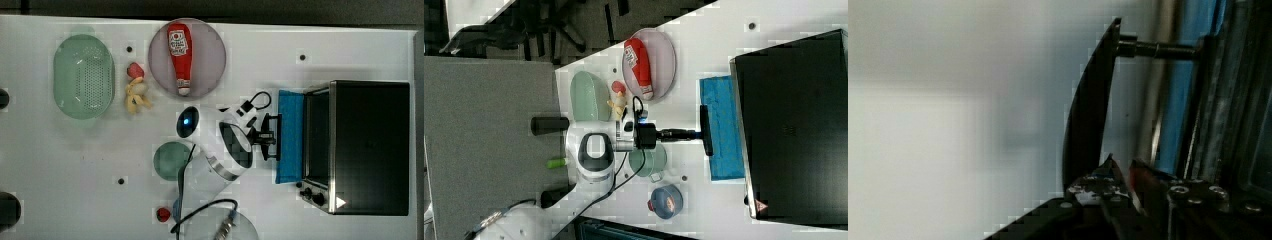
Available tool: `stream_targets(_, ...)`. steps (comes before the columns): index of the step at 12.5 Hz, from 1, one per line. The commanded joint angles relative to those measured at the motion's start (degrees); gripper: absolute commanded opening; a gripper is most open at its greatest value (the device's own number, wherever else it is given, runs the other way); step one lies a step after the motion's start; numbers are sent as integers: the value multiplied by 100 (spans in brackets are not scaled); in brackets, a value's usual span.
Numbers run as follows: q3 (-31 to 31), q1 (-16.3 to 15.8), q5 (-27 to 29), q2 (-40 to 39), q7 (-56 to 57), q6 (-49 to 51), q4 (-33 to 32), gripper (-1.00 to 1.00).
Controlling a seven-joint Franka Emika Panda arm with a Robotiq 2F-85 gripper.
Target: Flap open oven.
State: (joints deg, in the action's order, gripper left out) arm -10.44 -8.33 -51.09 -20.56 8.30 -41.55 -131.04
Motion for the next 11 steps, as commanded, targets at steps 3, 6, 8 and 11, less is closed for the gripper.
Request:
stream_targets(3,-23,-370,-453,-753,-862,82,356,-65)
stream_targets(6,-29,-422,-450,-1172,-1119,76,565,-65)
stream_targets(8,-32,-421,-443,-1288,-1121,-127,588,-65)
stream_targets(11,-44,-417,-385,-1204,-1168,-258,646,-65)
